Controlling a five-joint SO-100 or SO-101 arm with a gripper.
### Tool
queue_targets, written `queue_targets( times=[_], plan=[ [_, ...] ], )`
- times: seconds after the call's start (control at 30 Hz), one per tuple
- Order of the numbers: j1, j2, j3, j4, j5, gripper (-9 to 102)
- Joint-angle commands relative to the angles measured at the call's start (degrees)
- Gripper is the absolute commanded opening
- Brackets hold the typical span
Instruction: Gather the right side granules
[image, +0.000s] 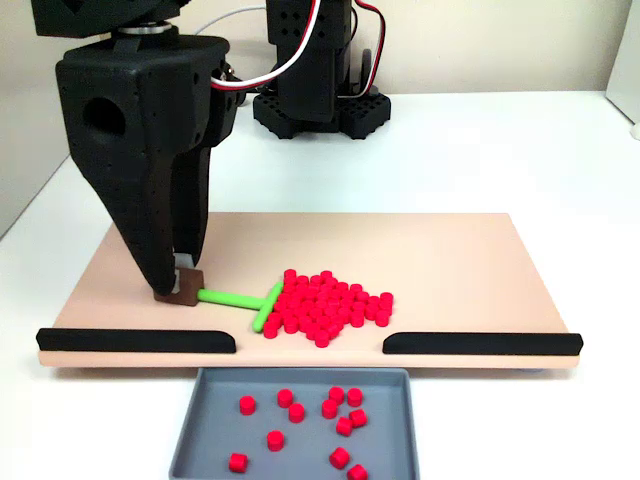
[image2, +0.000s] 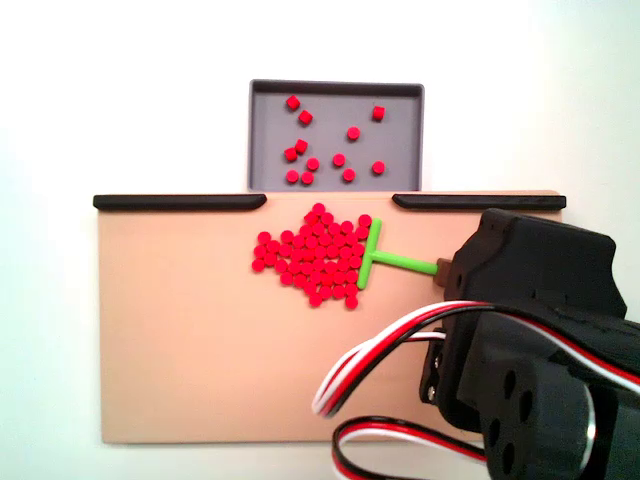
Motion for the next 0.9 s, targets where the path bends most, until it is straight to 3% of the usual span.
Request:
queue_targets(
  times=[0.0,0.3,0.43,0.57,0.87],
  plan=[
    [0.53,2.29,-0.70,0.26,0.18,0],
    [4.83,7.38,-0.09,0.35,-2.37,0],
    [5.01,9.84,0.97,2.20,1.14,0],
    [4.48,14.41,4.75,5.19,11.51,0],
    [-2.11,28.04,16.61,5.19,50.71,0]
  ],
)
